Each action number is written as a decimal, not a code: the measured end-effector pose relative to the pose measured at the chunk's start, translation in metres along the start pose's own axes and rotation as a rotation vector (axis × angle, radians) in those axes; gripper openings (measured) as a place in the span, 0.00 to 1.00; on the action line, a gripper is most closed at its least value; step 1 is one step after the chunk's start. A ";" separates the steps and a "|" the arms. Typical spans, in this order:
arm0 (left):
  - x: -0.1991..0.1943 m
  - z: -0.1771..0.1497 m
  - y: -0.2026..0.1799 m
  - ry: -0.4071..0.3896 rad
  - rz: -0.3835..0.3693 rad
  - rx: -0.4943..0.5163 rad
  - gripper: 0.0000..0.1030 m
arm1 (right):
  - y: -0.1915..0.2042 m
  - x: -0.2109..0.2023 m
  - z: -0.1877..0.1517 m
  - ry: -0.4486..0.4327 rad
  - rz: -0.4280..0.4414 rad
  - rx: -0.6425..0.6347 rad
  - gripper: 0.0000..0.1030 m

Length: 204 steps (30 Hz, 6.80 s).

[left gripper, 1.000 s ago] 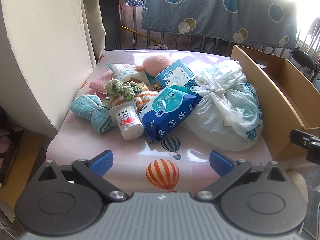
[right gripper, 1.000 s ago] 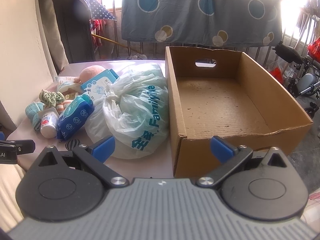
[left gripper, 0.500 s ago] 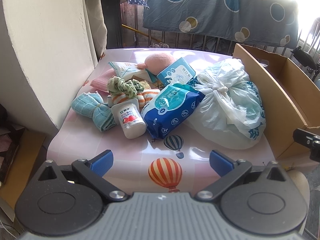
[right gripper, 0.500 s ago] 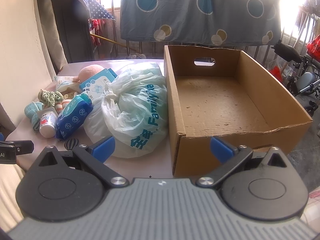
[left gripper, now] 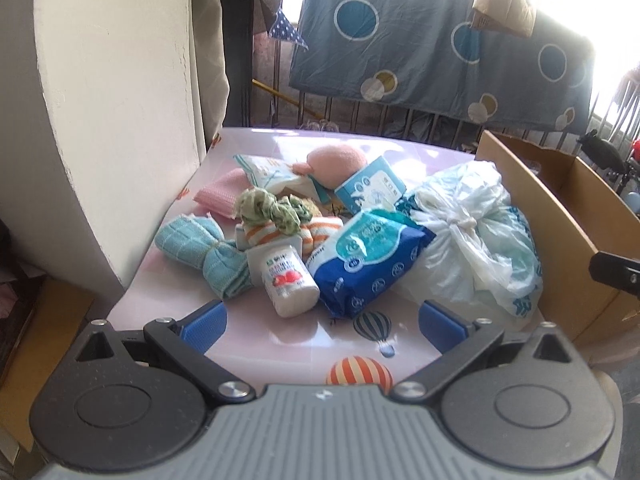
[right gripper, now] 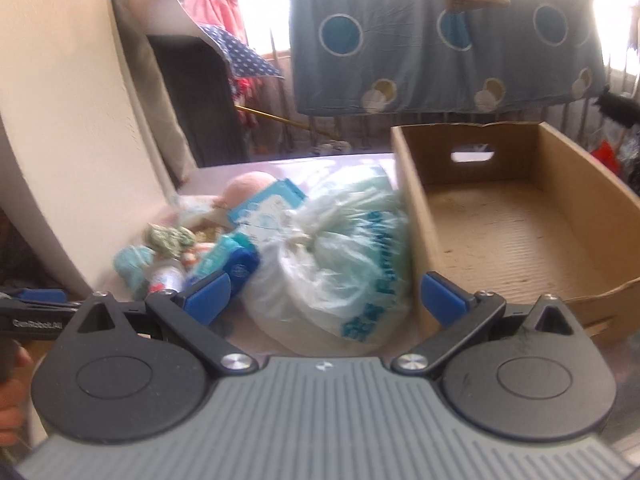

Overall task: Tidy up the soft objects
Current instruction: 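Reach the right gripper to the blue bandage box and grasp it, then carry the blue bandage box with the right gripper into the cardboard box, then open the right gripper to release the bandage box in the cardboard box, then move the right gripper to the white wipes pack and grasp it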

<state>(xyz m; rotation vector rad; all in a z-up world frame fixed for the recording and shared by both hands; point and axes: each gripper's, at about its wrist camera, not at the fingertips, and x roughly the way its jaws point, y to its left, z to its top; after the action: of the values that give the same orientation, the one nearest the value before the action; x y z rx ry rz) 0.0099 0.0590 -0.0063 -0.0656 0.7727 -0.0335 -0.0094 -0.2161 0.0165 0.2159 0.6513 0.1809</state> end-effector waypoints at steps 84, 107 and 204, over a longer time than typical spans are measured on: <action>0.261 0.158 -0.091 0.285 -0.092 0.456 0.73 | -0.048 0.339 0.159 0.538 0.250 0.544 0.77; 0.126 0.178 -0.054 0.155 -0.346 0.094 0.71 | -0.045 0.255 0.130 0.506 0.386 0.728 0.37; 0.012 0.060 0.049 -0.136 0.130 -0.067 0.80 | -0.048 0.220 0.174 0.434 0.463 0.444 0.45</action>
<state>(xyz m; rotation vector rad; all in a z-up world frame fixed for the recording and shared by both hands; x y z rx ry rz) 0.0605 0.1103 0.0243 -0.0805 0.6408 0.1195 0.2742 -0.2356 0.0118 0.7719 1.0658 0.5383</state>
